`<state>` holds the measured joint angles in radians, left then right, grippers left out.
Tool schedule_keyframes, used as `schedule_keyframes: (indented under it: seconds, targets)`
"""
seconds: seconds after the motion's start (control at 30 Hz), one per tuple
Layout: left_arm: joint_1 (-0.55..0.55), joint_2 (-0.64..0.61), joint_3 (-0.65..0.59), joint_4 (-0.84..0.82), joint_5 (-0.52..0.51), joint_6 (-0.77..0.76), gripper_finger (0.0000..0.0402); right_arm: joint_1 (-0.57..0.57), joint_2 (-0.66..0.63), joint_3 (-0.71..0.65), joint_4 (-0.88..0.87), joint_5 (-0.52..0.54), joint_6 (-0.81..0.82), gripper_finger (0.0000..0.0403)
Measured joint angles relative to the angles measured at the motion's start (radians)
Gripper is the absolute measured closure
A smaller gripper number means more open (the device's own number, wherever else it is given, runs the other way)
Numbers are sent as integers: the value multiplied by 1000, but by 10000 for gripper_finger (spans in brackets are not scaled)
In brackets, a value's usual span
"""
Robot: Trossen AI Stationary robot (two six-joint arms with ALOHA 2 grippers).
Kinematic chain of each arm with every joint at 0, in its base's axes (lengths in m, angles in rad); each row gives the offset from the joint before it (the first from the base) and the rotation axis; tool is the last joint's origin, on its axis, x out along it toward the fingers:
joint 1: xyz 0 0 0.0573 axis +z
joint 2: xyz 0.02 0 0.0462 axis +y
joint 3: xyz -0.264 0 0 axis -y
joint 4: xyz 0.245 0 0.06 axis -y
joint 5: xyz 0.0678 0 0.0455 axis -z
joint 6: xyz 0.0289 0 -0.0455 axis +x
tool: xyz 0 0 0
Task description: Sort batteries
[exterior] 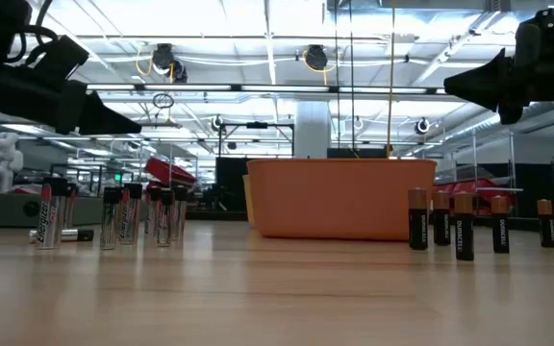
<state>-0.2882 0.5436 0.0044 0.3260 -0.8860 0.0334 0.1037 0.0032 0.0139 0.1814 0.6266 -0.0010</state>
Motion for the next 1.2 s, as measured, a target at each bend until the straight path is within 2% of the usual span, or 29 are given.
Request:
schedule_keyframes:
  seconds: [0.2, 0.53, 0.63, 0.87, 1.2]
  targets:
    - [0, 0, 0, 0, 0, 0, 238, 0, 0, 0, 34, 0, 16, 319]
    - [0, 0, 0, 0, 0, 0, 238, 0, 0, 60, -191, -34, 226, 319]
    - [0, 0, 0, 0, 0, 0, 238, 0, 0, 64, -207, -33, 237, 319]
    - [0, 0, 0, 0, 0, 0, 238, 0, 0, 66, -222, 2, 386, 319]
    - [0, 0, 0, 0, 0, 0, 238, 0, 0, 66, -325, -26, 420, 319]
